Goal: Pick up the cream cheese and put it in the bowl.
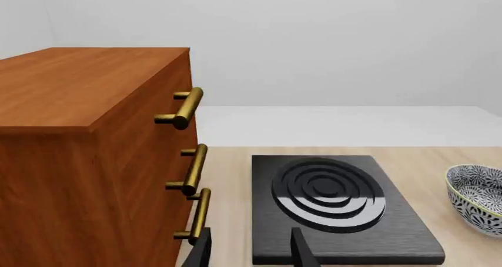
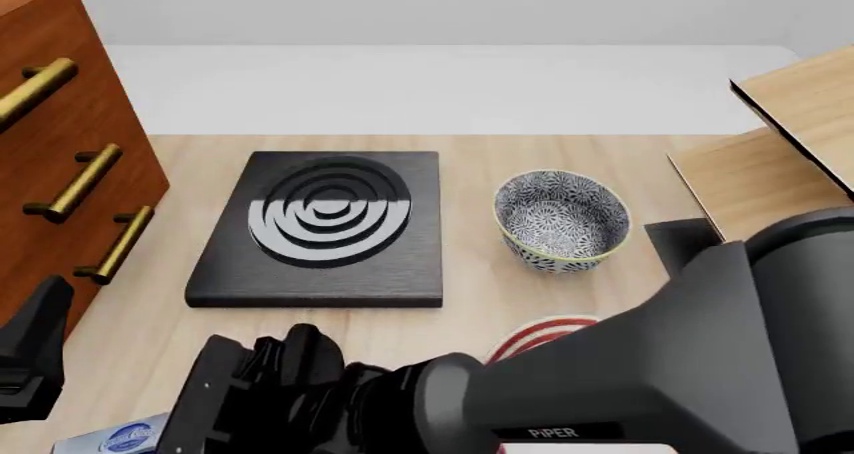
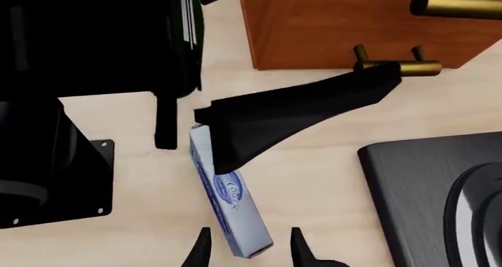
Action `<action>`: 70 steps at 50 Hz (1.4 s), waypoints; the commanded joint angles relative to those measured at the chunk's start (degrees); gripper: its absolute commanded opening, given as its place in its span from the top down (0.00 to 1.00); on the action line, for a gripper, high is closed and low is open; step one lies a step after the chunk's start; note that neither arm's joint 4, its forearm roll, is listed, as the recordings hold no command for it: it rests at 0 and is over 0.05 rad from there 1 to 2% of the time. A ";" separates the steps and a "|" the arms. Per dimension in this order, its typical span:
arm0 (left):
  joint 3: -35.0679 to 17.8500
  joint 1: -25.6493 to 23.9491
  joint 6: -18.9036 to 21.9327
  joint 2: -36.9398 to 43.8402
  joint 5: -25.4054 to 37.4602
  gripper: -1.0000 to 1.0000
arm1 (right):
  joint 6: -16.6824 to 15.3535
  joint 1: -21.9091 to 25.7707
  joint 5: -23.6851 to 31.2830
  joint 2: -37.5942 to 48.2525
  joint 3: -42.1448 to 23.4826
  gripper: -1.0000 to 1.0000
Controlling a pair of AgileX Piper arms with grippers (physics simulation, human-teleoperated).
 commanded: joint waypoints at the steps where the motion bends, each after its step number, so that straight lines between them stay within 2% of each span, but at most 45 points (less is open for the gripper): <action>1: 0.00 0.00 0.00 0.00 0.00 0.00 | 0.14 0.14 0.22 0.72 -0.42 0.00; 13: 0.00 0.00 0.00 0.00 0.00 0.00 | 1.44 0.14 0.18 2.10 -1.14 0.00; 14: 0.00 0.00 0.00 0.00 0.00 0.00 | 1.44 0.13 0.01 2.23 -1.12 1.00; 38: 0.00 0.00 0.00 0.00 0.00 0.00 | 0.93 0.38 0.23 -0.26 0.46 1.00; 70: 0.00 0.00 0.00 0.00 0.00 0.00 | 1.16 0.41 -0.33 -15.23 14.61 1.00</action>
